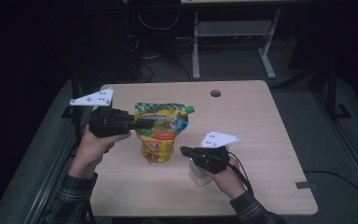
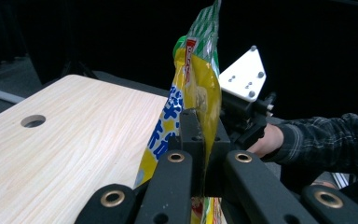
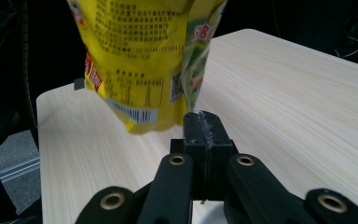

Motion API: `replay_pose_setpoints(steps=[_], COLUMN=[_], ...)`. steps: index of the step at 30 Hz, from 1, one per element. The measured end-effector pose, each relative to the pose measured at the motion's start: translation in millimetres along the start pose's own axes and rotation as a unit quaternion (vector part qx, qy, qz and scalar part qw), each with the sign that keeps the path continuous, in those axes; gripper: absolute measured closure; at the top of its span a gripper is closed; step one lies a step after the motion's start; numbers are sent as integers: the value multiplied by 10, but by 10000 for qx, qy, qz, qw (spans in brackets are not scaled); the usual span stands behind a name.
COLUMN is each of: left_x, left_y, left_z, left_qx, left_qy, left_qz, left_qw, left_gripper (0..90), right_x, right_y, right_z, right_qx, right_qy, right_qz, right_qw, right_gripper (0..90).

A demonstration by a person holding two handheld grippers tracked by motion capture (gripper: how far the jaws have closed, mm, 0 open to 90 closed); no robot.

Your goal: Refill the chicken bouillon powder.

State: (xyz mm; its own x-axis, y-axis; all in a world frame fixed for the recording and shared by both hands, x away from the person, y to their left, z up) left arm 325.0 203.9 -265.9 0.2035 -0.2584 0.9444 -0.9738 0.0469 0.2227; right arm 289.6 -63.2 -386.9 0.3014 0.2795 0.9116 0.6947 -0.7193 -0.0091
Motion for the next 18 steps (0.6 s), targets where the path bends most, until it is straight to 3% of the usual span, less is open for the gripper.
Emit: replay_pose_setpoints(steps=[9, 18], left_x=[18, 24], left_y=[31, 38], left_z=[22, 18], left_qx=[-88, -47], left_qy=[-1, 23], left_qz=[49, 56], left_qw=[9999, 10000], left_gripper=[900, 900], right_x=[-5, -20], right_y=[-60, -87], right_z=[93, 122], right_qx=[102, 281], right_qy=[-68, -230], right_qz=[-108, -280], right_qw=[9999, 9989], right_gripper=[890, 624])
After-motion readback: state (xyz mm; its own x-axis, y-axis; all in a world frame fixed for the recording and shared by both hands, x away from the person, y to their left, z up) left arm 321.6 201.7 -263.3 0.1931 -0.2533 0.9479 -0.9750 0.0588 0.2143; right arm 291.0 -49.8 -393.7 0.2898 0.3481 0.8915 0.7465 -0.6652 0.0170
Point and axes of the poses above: each handheld gripper's, and its own axes: z roughly forward along the jaws, x roughly out of its top, y roughly to its right, the point moved 2 cm from there along z, roughly forward along the jaws, and after that the axes turned 15 degrees about -x, right-handed, at the moved point
